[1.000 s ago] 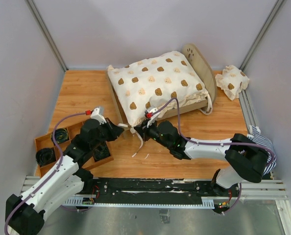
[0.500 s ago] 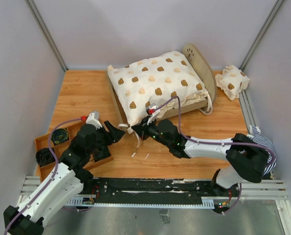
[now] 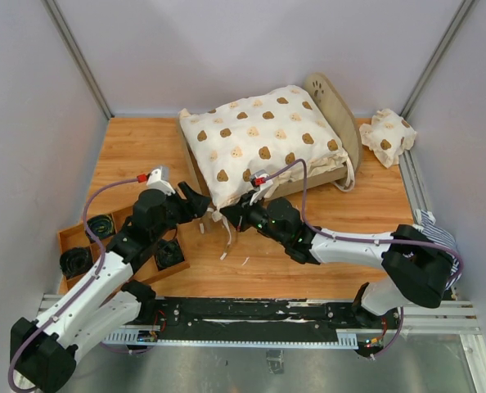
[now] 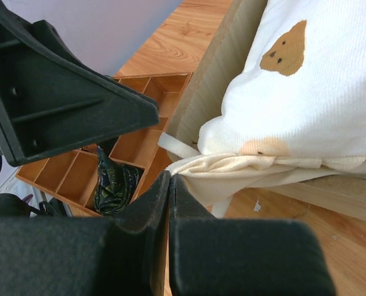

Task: Set up the pet bed

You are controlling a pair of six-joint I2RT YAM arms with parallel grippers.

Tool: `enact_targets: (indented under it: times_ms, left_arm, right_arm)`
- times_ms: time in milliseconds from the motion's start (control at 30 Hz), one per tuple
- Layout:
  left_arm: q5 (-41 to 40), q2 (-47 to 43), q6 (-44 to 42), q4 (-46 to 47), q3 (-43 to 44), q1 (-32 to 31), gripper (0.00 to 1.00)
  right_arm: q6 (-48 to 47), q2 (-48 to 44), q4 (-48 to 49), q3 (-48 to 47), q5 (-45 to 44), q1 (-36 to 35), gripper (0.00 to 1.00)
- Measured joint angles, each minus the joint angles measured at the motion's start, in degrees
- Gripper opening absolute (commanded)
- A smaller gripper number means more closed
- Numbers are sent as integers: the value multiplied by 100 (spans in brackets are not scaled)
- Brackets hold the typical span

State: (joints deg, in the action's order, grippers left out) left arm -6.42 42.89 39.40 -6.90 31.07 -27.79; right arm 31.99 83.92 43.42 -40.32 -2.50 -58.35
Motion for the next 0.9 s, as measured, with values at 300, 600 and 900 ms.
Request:
enact_targets:
  times_ms: [300,600,900]
  left_arm:
    - [1010,105,225,533,-282,28,66]
    - [1298,-367,352,533,-660,28,66]
    - [981,-396,278,420,-601,28,51]
  right_arm:
    - [2,0,2,0,0,0,0]
    - [-2,0,2,2,0,0,0]
    - [55,0,44,2,46,0,0]
